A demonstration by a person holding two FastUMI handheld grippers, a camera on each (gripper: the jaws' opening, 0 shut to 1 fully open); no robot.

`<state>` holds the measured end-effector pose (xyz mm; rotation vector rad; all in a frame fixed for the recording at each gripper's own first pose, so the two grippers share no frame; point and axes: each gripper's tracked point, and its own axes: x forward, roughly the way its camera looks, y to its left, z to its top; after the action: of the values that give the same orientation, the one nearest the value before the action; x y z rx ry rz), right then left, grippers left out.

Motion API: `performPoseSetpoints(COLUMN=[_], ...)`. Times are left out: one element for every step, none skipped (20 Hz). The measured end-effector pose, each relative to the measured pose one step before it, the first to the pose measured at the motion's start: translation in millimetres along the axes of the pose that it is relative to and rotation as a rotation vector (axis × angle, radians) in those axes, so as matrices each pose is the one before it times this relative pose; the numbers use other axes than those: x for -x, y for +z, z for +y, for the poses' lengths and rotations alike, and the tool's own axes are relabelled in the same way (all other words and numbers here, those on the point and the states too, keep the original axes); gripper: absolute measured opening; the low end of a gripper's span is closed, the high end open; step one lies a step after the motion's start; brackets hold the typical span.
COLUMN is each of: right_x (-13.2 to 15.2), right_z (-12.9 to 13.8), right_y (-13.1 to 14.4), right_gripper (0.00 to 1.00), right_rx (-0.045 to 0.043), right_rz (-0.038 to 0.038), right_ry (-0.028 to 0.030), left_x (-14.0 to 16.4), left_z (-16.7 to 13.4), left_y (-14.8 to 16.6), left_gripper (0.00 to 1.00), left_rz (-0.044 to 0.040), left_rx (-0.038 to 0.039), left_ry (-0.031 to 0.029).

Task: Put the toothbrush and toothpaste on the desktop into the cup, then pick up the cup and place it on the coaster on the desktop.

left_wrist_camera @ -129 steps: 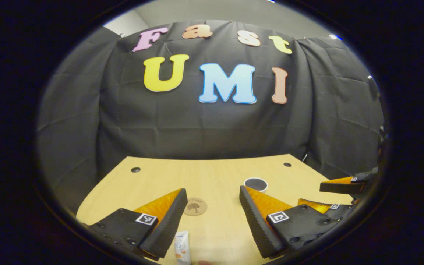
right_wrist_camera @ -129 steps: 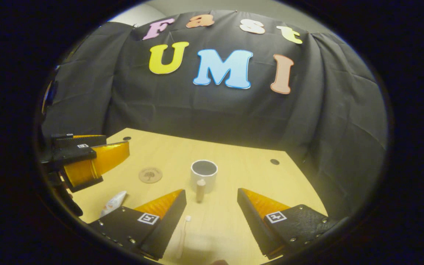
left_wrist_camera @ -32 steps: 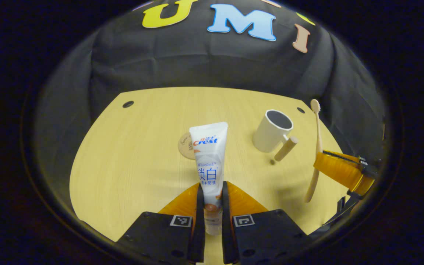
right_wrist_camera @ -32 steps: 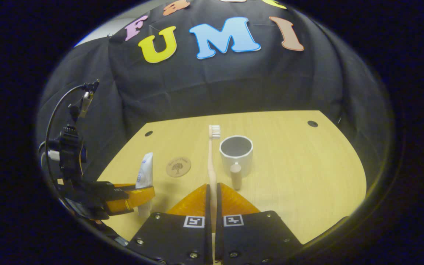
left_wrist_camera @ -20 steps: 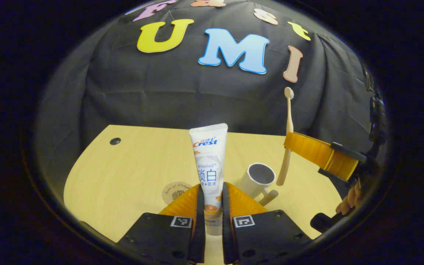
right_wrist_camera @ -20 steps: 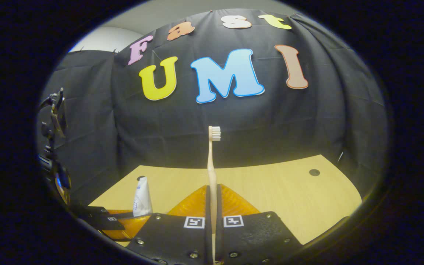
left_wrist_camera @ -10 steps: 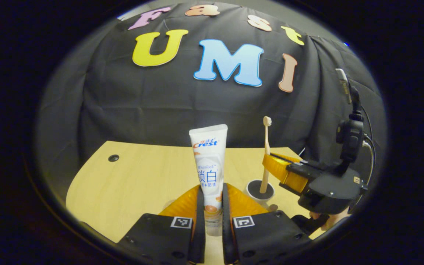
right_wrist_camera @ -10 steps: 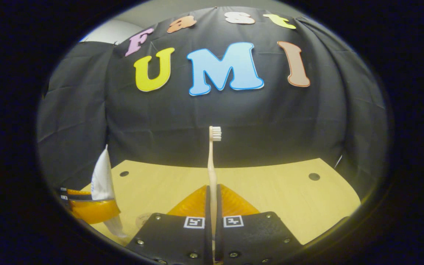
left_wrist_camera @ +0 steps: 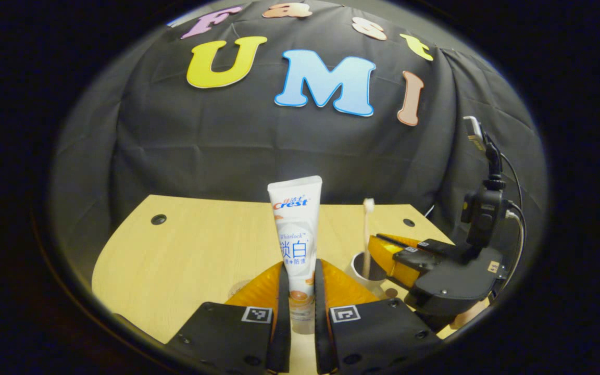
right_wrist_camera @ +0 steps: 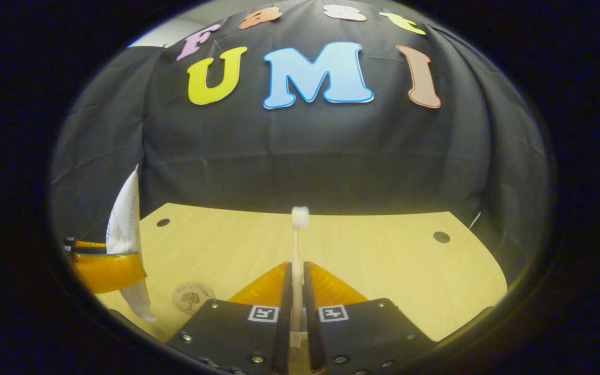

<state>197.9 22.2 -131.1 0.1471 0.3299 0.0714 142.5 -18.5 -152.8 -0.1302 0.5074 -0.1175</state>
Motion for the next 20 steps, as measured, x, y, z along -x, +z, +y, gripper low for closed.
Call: performPoseSetpoints(right_x=[3.16, 3.09, 4.8, 5.79, 4.0, 5.79, 5.84, 6.36, 7.1, 6.57, 4.67, 4.51, 4.0, 4.1, 2.9, 2.73, 1.79, 2.29, 1.82, 1.4], right_z=[0.49, -0.53, -0.17, -4.12, -4.2, -3.48, -2.69, -2.25, -2.33, -2.76, -3.65, -2.69, -2.68, -3.72, -3.77, -4.13, -4.22, -3.68, -2.64, -2.63], right_y=[-3.41, -3.31, -0.11, 1.61, 1.93, 2.39, 3.07, 4.28, 7.63, 8.14, 8.99, 6.98, 5.19, 6.07, 4.63, 3.22, 2.0, 2.93, 1.99, 0.72], right_gripper=[0.28, 0.42, 0.52, 0.69, 0.69, 0.68, 0.68, 0.68, 0.7, 0.7, 0.7, 0.67, 0.67, 0.67, 0.67, 0.7, 0.7, 0.67, 0.67, 0.67], right_rx=[0.00069, 0.00392, 0.00465, 0.00715, 0.00473, -0.00074, -0.00573, -0.0107, -0.01475, -0.01413, -0.01201, -0.00937, -0.00597, -0.00314, 0.00208, 0.00466, 0.00339, 0.00369, 0.00553, 0.0082], right_rz=[0.01486, 0.01376, 0.00355, -0.00342, -0.00353, -0.00576, -0.00572, -0.0112, -0.01855, -0.01986, -0.01855, -0.01703, -0.00947, -0.01517, -0.00869, -0.00831, 0.00001, -0.00954, -0.0046, -0.00319], right_ry=[0.00676, -0.0004, 0.00316, -0.012, -0.01018, -0.00606, 0.00418, 0.00392, 0.00523, -0.00015, -0.003, -0.00385, -0.00214, -0.00597, -0.0053, -0.00952, -0.009, -0.00565, -0.00777, -0.00703], left_x=[-1.47, -1.05, -1.22, -2.57, -0.3, -1.55, -2.43, -2.3, -1.95, -2.09, -2.0, -3.52, -2.53, -3.1, -2.95, -3.73, -2.36, -4.23, -4.08, -4.38], left_z=[-0.4, -0.33, -0.35, -0.93, -0.64, -1.79, -0.89, -1.75, -1.74, -2.26, -1.44, -1.74, -4.14, -3.6, -4.22, -3.06, -3.78, -4.32, -4.49, -4.63], left_y=[-0.36, 0.01, -0.55, -0.53, -0.87, -0.9, -1.59, -1.29, 0.05, -0.05, 0.18, 1.33, 0.74, 2.7, 2.46, 2.89, 2.3, 3.18, 3.66, 3.34], left_gripper=[0.26, 0.26, 0.26, 0.26, 0.26, 0.26, 0.26, 0.26, 0.26, 0.26, 0.26, 0.26, 0.26, 0.26, 0.26, 0.26, 0.26, 0.26, 0.26, 0.26], left_rz=[-0.00026, 0.00062, 0.00072, 0.00115, 0.00057, 0.00098, 0.00218, 0.0008, -0.00201, -0.00147, -0.00162, -0.00435, -0.00472, -0.00848, -0.00501, -0.00833, -0.00536, -0.00929, -0.0093, -0.01073], left_rx=[-0.00017, 0.00168, 0.00555, 0.00929, 0.01063, 0.01013, 0.00844, 0.00691, 0.00789, 0.00463, 0.00068, 0.00187, 0.00011, -0.00068, -0.00447, -0.00244, -0.00097, 0.00305, -0.00003, 0.00016], left_ry=[-0.00041, 0.00049, 0.00027, -0.00399, -0.00193, -0.00223, 0.00026, -0.00205, -0.00343, -0.00295, -0.0003, -0.00101, -0.0075, -0.00345, -0.00738, -0.00466, -0.00903, -0.00978, -0.01, -0.00868])
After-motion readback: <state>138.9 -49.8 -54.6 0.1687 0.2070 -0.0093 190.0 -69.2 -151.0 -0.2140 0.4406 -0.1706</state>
